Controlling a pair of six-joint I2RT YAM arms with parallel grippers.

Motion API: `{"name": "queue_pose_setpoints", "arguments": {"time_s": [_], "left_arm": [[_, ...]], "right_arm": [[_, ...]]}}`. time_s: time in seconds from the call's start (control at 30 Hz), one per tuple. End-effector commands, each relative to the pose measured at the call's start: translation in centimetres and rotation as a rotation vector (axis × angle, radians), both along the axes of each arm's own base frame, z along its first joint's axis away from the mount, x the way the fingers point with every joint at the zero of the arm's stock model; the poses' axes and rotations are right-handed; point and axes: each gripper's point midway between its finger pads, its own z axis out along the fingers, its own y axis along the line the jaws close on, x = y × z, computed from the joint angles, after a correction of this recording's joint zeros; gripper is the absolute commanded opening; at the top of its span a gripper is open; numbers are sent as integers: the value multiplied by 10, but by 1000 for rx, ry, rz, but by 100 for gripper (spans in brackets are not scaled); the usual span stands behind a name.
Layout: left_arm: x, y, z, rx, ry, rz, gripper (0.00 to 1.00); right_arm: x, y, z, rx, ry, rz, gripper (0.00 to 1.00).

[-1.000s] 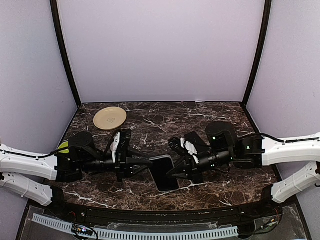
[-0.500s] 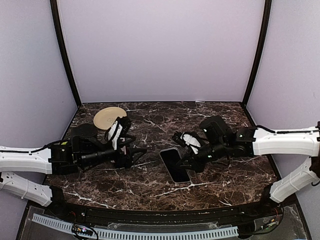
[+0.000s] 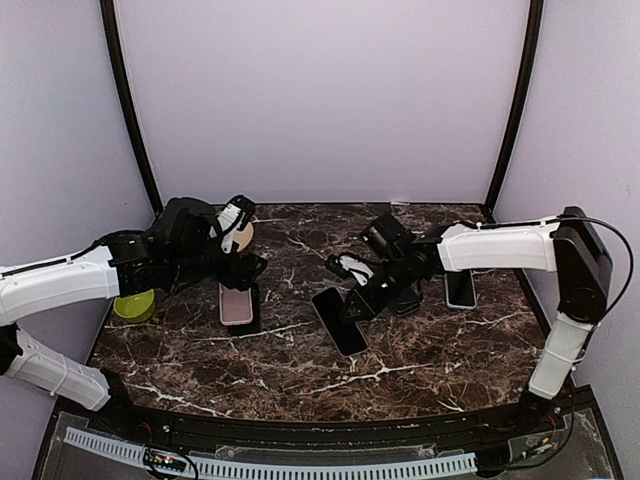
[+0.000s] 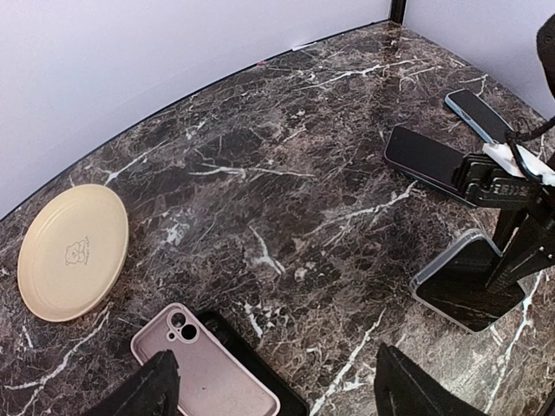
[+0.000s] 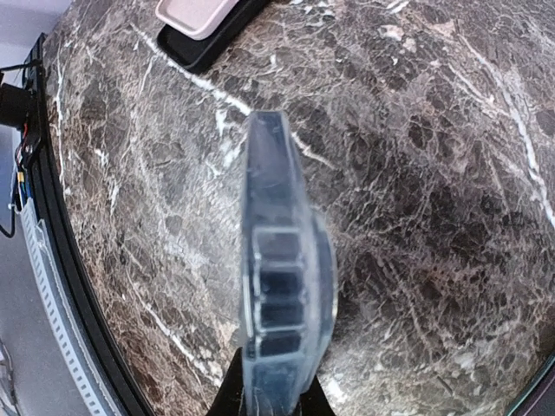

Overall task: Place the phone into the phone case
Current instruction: Place the phone with the phone case at the center of the board.

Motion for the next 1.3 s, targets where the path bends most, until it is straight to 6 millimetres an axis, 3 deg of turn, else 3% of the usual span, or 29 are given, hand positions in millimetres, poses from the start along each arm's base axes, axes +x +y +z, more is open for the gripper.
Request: {"name": "queue_pose_setpoints", "arguments": {"time_s": [0.0, 0.1, 0.37, 0.67, 0.8, 0.9, 1.27], "left_arm": [[9, 0, 4, 44, -2, -28, 80], [19, 2, 5, 51, -23, -22, 80], [31, 23, 0, 9, -38, 28, 80], [32, 37, 5, 2, -65, 51, 80], [32, 38, 5, 4, -71, 48, 80], [32, 38, 5, 8, -70, 47, 81], [30, 39, 5, 13, -77, 38, 81]], "right_arm": [[14, 7, -3, 7, 59, -13, 6], [27, 1, -16, -45, 61, -59, 18], [50, -12, -44, -160, 20, -167, 26], [75, -29, -48, -253, -74, -316, 46], [79, -26, -27, -280, -193, -349, 67], [73, -17, -17, -293, -256, -349, 96], [48, 1, -39, -353, -226, -353, 98]]}}
